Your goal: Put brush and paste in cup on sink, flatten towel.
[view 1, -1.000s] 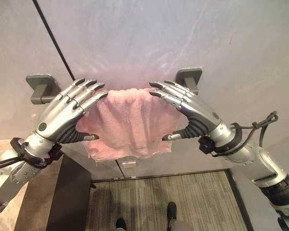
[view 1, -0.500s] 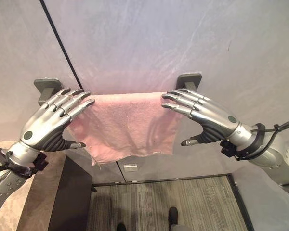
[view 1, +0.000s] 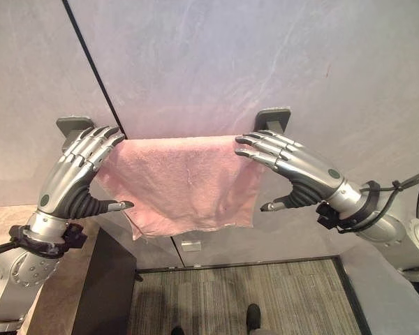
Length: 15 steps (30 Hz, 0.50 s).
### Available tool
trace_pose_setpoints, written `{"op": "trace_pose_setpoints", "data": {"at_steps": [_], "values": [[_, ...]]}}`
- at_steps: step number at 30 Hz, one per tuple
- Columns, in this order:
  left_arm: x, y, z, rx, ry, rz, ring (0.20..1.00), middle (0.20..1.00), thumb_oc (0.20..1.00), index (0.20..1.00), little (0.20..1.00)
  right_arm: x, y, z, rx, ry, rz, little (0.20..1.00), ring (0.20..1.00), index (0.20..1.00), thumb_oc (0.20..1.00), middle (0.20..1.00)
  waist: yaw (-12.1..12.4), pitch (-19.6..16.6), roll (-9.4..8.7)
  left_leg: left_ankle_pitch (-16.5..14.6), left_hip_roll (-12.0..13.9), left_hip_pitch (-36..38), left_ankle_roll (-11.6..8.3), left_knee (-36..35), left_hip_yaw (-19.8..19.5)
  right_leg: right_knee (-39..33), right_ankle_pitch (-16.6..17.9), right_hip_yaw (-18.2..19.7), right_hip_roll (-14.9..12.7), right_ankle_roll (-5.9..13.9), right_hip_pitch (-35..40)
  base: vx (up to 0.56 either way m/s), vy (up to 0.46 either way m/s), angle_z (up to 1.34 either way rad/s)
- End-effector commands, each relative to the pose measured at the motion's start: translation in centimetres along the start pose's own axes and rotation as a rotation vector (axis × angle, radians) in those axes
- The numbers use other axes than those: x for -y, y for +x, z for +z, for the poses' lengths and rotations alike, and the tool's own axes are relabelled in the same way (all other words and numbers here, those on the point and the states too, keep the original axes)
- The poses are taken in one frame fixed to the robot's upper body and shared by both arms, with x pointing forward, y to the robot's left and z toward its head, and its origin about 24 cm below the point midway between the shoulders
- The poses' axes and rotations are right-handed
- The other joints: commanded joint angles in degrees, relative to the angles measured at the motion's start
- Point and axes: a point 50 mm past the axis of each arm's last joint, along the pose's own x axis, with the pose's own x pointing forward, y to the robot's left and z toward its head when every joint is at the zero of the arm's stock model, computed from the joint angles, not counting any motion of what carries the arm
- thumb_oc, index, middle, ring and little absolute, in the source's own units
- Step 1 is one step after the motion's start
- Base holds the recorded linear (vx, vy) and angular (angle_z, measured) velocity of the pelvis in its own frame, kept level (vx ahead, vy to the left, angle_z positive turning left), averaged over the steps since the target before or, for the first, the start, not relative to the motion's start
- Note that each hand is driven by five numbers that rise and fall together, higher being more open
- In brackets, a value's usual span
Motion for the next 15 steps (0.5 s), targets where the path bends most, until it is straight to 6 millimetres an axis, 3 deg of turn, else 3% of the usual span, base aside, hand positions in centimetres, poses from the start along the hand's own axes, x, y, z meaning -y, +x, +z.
{"op": "trace_pose_setpoints", "data": {"at_steps": [1, 4, 10, 15], "values": [[1.3, -0.7, -2.6, -0.161, -0.083, 0.023, 1.000, 1.000, 1.000, 1.000, 1.000, -2.3, -1.2, -3.0, -0.202, 0.027, -0.010, 1.000, 1.000, 1.000, 1.000, 1.000, -0.71, 3.62, -2.73, -0.40, 0.04, 0.51, -0.44, 0.36, -0.31, 0.38, -0.57, -1.27, -4.61, 5.17, 3.29, 0.00, 0.000, 0.00], [1.7, 0.0, -2.1, -0.146, -0.145, 0.096, 1.000, 1.000, 1.000, 1.000, 1.000, -2.8, -0.8, -2.8, -0.207, 0.076, -0.077, 1.000, 1.000, 1.000, 1.000, 1.000, -0.85, 3.30, -2.70, -0.61, 0.02, 0.98, -0.33, 0.36, -0.37, 0.38, -0.78, -1.29, -4.65, 5.07, 3.75, 0.00, 0.000, 0.00], [1.2, 2.7, -0.2, -0.059, -0.244, 0.308, 1.000, 1.000, 1.000, 1.000, 1.000, -2.9, 1.1, -1.8, -0.208, 0.407, -0.402, 1.000, 1.000, 1.000, 1.000, 1.000, -1.49, 2.19, -2.25, -1.02, 0.07, 2.29, -0.11, 0.36, -0.25, 0.38, -1.26, -1.22, -4.62, 4.60, 4.95, 0.00, 0.000, 0.00], [0.0, 2.2, -0.3, -0.096, -0.323, 0.493, 1.000, 1.000, 1.000, 1.000, 1.000, -1.3, 1.2, -1.0, -0.160, 0.557, -0.601, 1.000, 1.000, 1.000, 1.000, 1.000, -1.49, 1.58, -2.12, -1.22, 0.14, 3.47, 0.04, 0.36, 0.34, 0.38, -1.46, -0.71, -4.42, 4.08, 5.68, 0.00, 0.003, -0.06]]}}
